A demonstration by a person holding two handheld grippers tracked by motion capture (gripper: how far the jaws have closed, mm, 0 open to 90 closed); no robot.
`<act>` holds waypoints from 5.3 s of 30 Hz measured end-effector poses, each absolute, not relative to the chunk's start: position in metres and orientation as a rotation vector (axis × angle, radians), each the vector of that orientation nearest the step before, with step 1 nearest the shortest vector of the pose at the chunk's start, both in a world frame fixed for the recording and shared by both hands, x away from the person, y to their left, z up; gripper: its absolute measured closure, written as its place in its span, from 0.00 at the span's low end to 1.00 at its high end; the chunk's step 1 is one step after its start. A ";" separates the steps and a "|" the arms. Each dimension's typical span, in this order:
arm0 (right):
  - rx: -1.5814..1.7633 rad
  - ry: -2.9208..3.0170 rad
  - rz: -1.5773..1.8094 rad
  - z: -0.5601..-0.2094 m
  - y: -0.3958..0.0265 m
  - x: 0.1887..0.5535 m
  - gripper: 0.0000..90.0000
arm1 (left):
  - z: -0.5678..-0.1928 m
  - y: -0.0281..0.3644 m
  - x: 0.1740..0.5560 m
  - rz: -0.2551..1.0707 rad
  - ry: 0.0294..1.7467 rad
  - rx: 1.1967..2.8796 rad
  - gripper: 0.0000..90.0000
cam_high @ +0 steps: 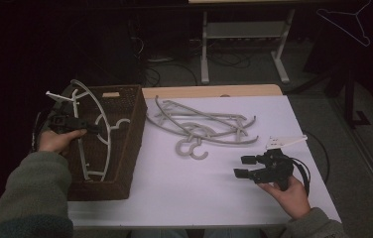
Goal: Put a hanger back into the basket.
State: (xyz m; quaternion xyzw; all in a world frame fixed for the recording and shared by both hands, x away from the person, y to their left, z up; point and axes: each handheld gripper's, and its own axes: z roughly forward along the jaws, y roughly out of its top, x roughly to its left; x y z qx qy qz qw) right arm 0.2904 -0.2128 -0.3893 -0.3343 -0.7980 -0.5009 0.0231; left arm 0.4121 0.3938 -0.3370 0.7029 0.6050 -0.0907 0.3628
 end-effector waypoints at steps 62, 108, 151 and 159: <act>-1.117 -2.666 -1.449 -0.355 -0.223 0.344 0.35 | -0.298 0.318 0.349 -0.203 1.121 1.905 0.56; -1.065 -2.753 -1.293 -0.350 -0.184 0.411 0.36 | -0.304 0.228 0.324 -0.219 0.927 1.961 0.47; -0.998 -2.822 -1.056 -0.412 -0.135 0.440 0.55 | -0.332 0.190 0.311 -0.200 0.887 2.005 0.45; -0.979 -2.847 -0.999 -0.421 -0.128 0.442 0.62 | -0.335 0.191 0.310 -0.204 0.888 1.992 0.44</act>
